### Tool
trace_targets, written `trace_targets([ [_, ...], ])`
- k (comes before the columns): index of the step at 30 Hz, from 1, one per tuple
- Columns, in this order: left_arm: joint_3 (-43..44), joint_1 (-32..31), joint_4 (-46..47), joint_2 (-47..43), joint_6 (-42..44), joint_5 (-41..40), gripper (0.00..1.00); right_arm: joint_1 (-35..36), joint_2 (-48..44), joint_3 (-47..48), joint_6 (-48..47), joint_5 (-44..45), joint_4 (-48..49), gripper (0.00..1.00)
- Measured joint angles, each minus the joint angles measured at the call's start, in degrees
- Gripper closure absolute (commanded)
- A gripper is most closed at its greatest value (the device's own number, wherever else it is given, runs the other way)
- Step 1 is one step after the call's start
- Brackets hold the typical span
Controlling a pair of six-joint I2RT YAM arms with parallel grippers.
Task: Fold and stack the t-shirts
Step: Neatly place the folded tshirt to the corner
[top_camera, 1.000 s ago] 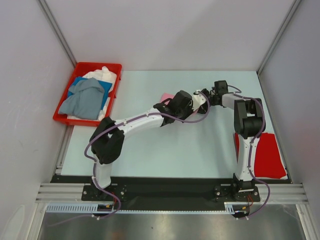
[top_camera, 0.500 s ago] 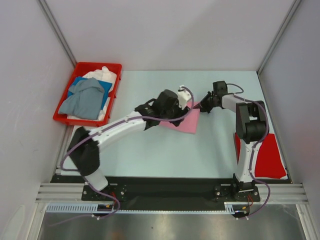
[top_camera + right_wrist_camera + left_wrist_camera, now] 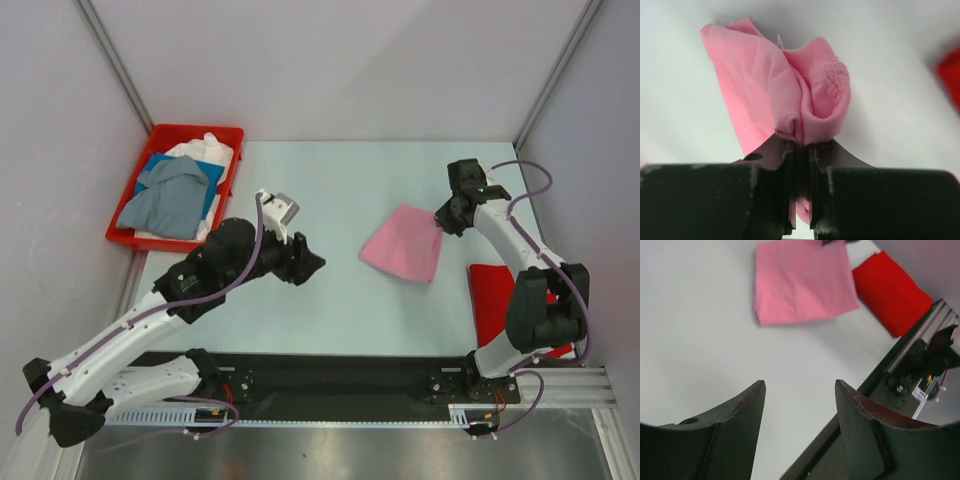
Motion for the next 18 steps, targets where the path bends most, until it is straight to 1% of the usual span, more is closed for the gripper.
trace_targets([
  [3, -4.15, 0.00, -2.36, -2.82, -0.96, 1.55, 0.37, -0.39, -3.26, 0.24, 0.98, 5.40, -5.88, 1.00],
  [8, -5.35, 0.00, -3.52, -5.16, -1.36, 5.07, 0.36, -1.20, -4.83, 4.04, 4.02, 11.78, -15.30, 1.00],
  [11, -5.35, 0.26, -3.43, -5.49, -0.81, 7.41, 0.36, -1.60, -5.64, 6.84, 5.40, 13.99, -19.30, 1.00],
  [18, -5.35, 2.21, -3.52, -4.42, 1.40, 12.24, 0.36, -3.26, -6.69, 12.96, 5.44, 15.45, -23.54, 1.00],
])
